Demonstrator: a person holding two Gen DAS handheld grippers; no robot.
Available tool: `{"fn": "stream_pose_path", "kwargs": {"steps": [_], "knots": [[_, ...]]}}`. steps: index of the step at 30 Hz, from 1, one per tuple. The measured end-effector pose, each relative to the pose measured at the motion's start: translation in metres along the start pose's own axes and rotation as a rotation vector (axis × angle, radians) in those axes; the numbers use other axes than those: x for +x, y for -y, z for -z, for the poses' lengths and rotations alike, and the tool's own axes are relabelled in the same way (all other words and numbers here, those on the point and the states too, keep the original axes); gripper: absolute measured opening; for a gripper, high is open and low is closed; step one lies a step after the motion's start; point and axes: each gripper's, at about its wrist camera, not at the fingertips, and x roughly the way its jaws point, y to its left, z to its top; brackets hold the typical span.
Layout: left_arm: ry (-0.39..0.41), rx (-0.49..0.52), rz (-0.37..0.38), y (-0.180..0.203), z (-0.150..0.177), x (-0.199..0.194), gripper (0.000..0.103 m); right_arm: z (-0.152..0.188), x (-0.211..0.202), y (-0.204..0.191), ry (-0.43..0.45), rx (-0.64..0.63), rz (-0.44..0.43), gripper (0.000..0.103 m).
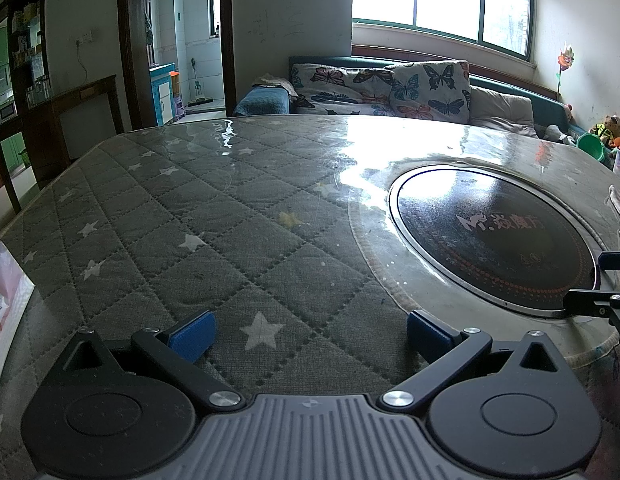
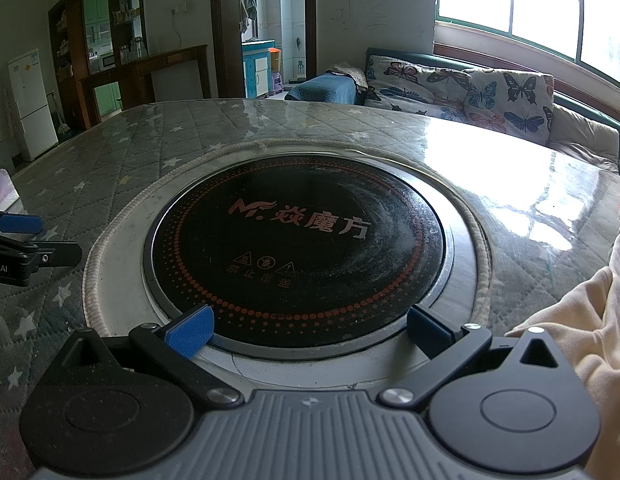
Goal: Fold clothes
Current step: 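Move both tools over the table toward the crumpled cream shirt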
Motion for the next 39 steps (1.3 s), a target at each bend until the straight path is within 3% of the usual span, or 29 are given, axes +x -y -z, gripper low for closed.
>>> {"fn": "stream_pose_path", "kwargs": {"steps": [34, 39], "knots": [[-0.01, -0.01, -0.024, 0.004, 0.0, -0.004, 0.103, 0.001, 0.005, -0.002, -0.003, 0.006, 0.008, 0.103], [-0.02, 0.02, 0.021, 0.02, 0.004, -0.013, 0.103, 0.002, 0.001, 0.001, -0.003, 0.027, 0.011, 0.103]]}}
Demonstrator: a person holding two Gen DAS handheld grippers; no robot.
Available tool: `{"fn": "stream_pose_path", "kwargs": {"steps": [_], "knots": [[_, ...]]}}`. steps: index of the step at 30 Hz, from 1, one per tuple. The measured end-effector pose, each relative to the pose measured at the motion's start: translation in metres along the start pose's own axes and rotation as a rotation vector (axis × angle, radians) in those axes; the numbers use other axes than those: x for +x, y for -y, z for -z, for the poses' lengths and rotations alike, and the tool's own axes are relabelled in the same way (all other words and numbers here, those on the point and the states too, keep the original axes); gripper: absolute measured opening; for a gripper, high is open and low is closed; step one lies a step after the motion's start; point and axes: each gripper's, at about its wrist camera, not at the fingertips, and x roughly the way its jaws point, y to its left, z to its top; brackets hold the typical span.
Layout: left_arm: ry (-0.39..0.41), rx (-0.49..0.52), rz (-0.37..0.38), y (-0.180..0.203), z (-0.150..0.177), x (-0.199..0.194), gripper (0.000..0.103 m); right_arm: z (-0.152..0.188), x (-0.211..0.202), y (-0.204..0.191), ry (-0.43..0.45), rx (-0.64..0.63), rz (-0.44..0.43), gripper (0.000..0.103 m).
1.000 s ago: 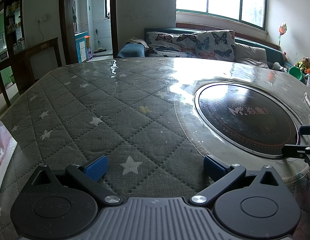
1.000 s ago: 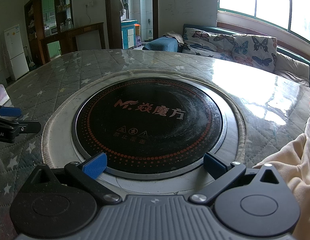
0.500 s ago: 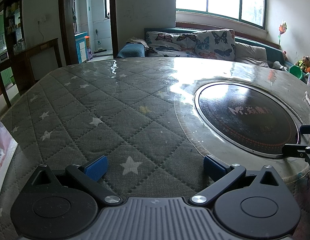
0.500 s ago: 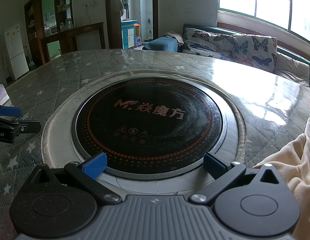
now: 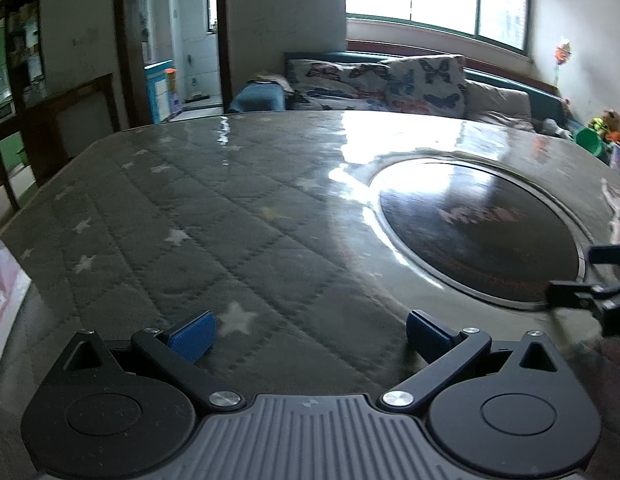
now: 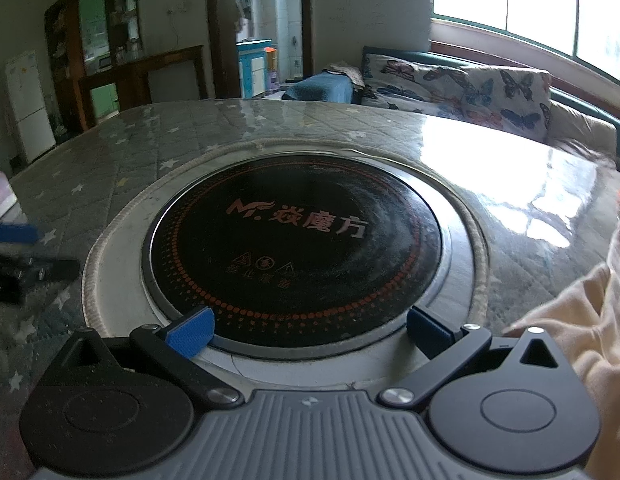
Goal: Fold clothes
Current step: 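Move both tools over the table toward the crumpled cream shirt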
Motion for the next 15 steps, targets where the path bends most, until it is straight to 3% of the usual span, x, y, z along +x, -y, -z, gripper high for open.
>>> {"fn": "stream_pose_path", "kwargs": {"steps": [15], "knots": [[-0.022, 0.106, 0.158, 0.059, -0.004, -0.025, 0.103, 0.029, -0.057, -0.007, 0.025, 0.002, 0.073, 0.103]]}}
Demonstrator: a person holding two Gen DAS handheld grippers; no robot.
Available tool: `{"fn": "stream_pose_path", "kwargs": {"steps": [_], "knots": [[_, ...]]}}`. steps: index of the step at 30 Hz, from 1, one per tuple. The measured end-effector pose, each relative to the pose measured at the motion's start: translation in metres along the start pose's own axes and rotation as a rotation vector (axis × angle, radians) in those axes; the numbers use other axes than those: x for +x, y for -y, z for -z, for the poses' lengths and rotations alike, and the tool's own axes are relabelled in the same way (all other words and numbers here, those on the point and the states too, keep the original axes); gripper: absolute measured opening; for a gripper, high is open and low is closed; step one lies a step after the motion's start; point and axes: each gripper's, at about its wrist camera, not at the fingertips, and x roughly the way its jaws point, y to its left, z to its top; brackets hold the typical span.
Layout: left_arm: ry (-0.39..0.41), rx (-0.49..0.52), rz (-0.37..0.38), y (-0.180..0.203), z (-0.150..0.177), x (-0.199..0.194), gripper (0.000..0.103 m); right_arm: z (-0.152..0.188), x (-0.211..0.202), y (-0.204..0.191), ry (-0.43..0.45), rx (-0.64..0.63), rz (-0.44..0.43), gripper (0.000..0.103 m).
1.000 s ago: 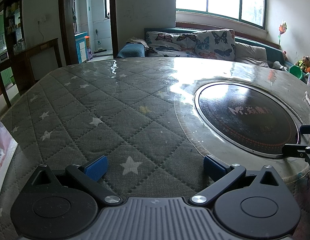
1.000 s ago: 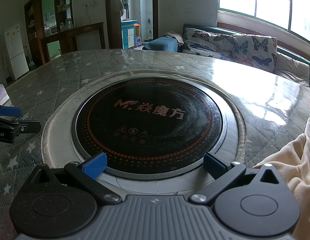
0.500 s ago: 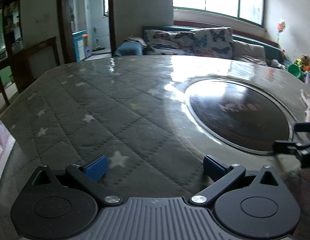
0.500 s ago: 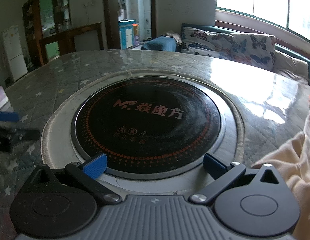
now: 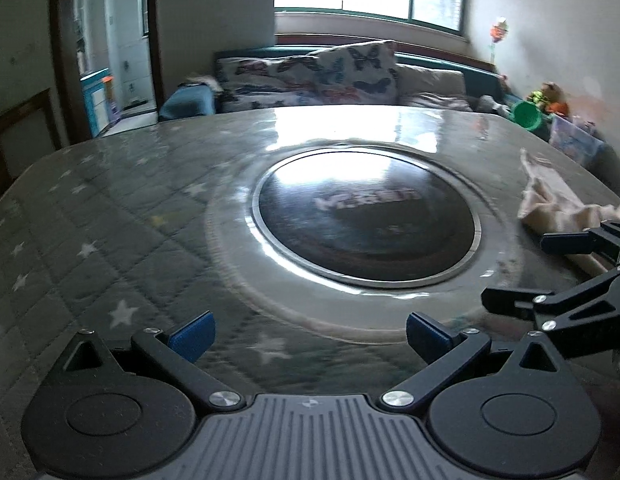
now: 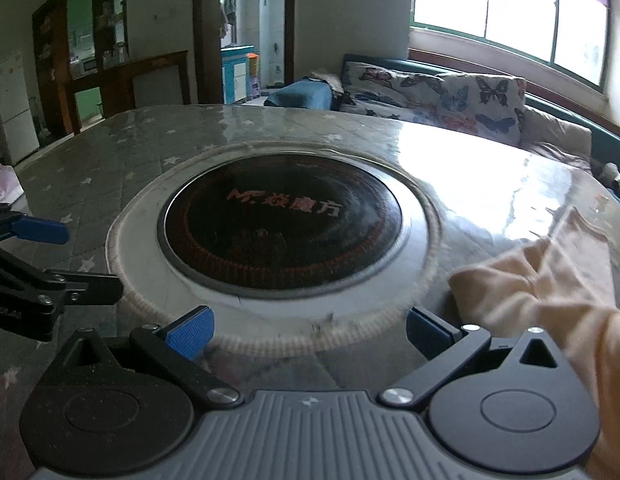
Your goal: Fold clothes
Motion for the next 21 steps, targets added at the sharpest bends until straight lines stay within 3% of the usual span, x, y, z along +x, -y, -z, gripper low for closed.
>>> {"fn": "stream_pose_path", "kwargs": {"steps": [21], "knots": [[0.034, 0.174, 0.218, 0.079, -0.001, -0.035, 0.103, 0.051, -0.089, 0.026, 0.025, 0.155, 0.133, 0.103]]}}
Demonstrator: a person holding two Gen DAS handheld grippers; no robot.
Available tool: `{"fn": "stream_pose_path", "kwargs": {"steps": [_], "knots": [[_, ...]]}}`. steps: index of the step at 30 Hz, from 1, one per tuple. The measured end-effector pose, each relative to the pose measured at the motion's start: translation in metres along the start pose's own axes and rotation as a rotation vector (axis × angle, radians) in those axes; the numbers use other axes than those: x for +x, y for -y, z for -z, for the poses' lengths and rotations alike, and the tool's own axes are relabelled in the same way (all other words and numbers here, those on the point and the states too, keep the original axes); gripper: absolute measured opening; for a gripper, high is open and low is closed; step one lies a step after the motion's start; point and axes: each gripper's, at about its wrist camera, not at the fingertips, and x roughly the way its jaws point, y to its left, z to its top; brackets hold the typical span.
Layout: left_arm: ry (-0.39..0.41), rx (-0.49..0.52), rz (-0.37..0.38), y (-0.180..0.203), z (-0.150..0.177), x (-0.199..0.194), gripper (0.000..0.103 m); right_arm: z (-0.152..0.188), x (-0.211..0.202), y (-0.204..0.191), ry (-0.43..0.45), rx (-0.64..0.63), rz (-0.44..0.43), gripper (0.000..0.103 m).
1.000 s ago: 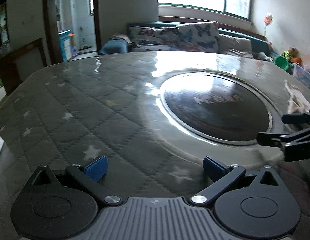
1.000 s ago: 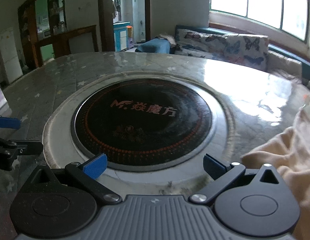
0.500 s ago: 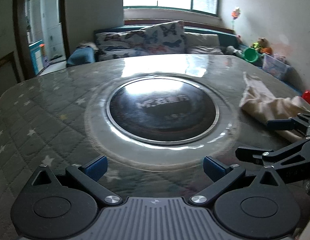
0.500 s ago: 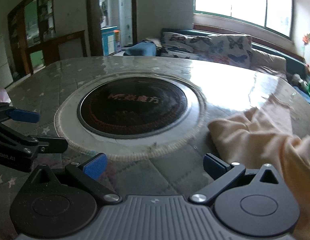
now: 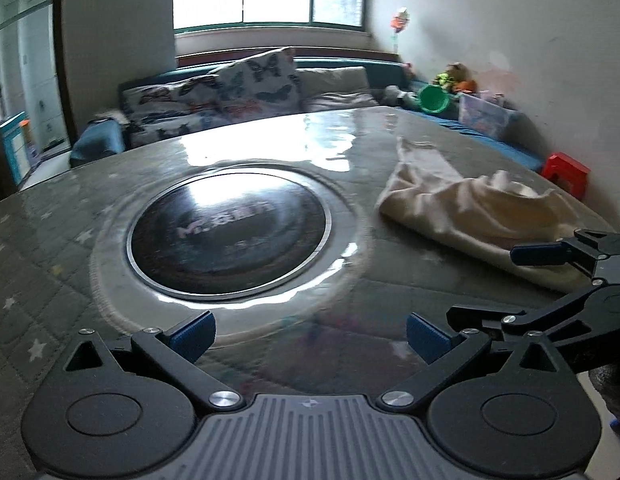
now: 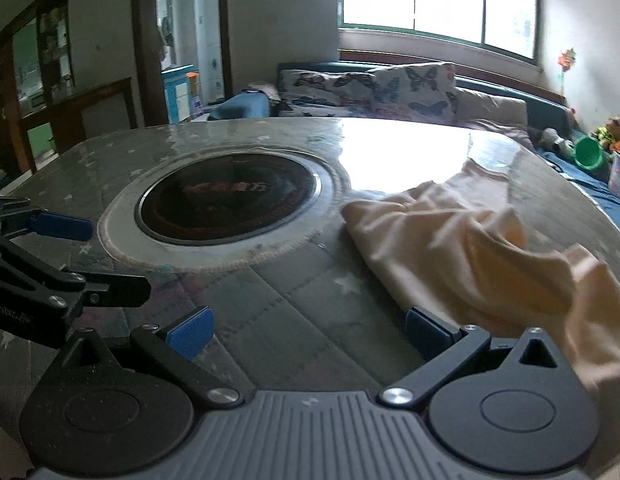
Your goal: Fold clothes
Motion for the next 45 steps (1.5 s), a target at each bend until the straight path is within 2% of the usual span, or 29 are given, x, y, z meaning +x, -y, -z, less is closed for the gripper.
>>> {"fn": "stream_pose_path", "kwargs": {"steps": [11, 23, 45], "knots": [[-0.022, 0.053, 0.056, 0.02, -0.005, 0.002, 0.103, 0.018, -0.025, 0.027, 0.004, 0.078, 0.068, 0.103], [-0.048, 0.116, 0.097, 0.038, -0.011, 0.008, 0.103, 0.023, -0.039, 0.034, 0.032, 0.086, 0.107, 0.103], [-0.084, 0.178, 0.112, 0.056, -0.023, 0.024, 0.103, 0.025, -0.047, 0.054, 0.054, 0.149, 0.166, 0.103]]}}
